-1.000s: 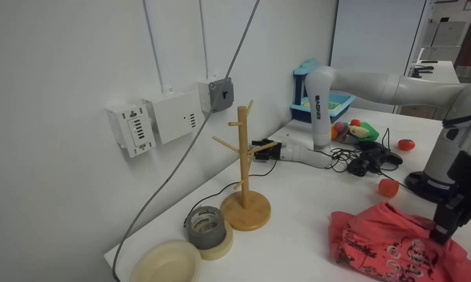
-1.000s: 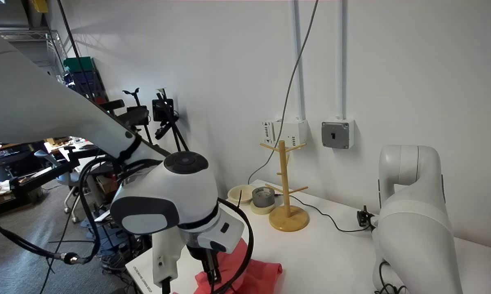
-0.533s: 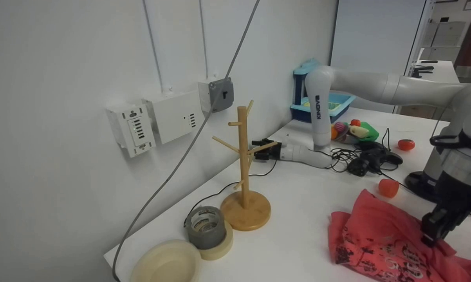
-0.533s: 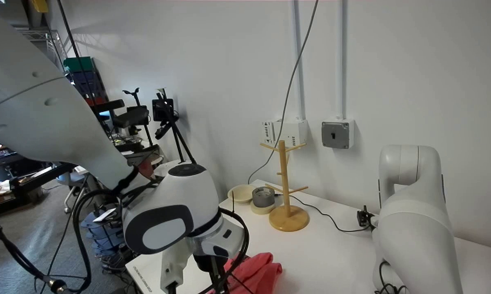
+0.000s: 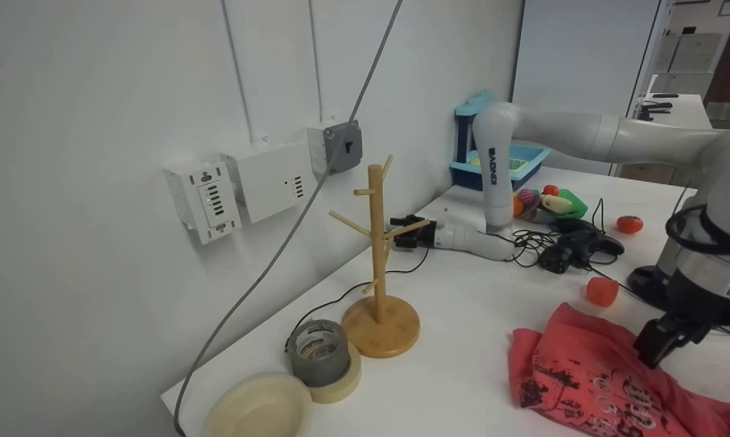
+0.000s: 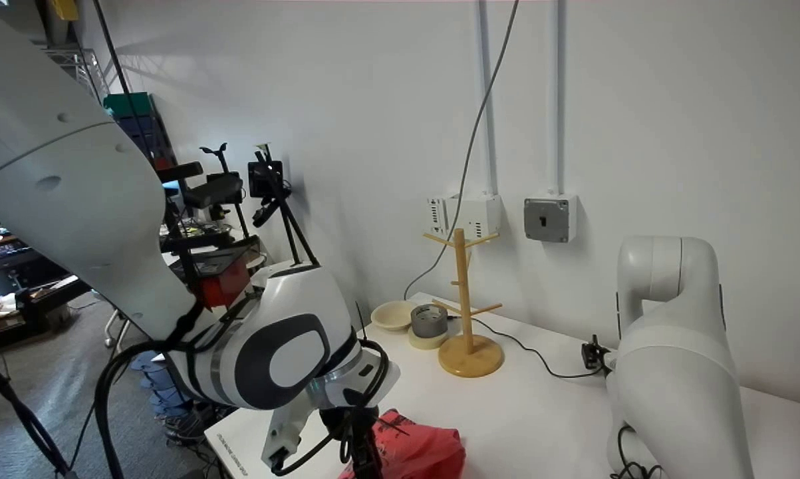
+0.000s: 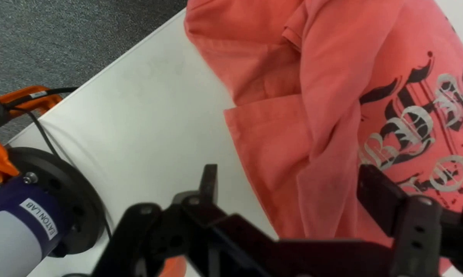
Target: Fold the shirt
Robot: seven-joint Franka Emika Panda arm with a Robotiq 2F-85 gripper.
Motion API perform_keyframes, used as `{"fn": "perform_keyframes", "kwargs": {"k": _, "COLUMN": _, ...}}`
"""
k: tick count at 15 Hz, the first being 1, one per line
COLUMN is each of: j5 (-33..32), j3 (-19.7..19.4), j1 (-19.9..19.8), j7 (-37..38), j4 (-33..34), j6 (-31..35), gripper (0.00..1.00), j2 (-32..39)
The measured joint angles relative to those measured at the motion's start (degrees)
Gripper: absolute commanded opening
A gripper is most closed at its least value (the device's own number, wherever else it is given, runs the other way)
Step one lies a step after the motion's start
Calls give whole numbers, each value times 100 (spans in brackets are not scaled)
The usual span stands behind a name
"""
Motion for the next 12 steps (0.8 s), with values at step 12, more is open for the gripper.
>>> {"fn": "perform_keyframes", "kwargs": {"k": 12, "j5": 1981, "j3": 1010, "j1": 197, "j7": -467, "j4": -616, "j6": -138, "gripper": 100, "j2": -304}}
